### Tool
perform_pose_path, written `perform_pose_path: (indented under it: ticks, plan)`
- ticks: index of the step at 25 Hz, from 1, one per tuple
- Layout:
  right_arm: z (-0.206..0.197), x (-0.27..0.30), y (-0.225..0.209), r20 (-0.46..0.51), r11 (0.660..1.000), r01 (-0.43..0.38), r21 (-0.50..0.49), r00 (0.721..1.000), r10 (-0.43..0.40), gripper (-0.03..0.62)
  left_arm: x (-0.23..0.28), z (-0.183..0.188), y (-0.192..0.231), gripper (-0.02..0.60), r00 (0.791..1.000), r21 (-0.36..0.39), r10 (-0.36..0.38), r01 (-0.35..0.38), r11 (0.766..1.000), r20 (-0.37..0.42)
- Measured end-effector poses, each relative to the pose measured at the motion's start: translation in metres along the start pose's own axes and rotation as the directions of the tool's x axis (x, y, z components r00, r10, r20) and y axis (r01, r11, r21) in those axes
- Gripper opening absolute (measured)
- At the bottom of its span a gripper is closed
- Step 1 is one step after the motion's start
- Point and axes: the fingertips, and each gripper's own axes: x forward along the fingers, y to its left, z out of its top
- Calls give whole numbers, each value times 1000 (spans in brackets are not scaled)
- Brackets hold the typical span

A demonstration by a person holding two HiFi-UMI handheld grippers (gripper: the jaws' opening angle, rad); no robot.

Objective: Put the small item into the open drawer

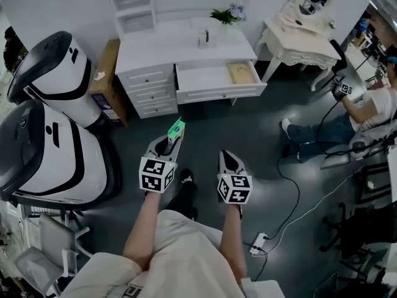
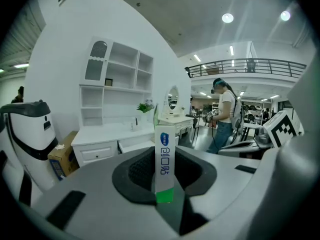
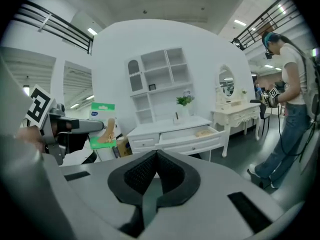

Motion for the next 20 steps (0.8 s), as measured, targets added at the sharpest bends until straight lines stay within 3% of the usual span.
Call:
perform_pose_path:
  ticks: [7,20]
  plan:
    - [12,26,-35,-23,1000,7,-22,1000,-7,23,58,2,-5,97,998,-11,-58,58,998,8]
    - [73,150,-97,-88,998,-16,-56,996,11,25,193,51,75,97,1000,-92,-28,29,995,14]
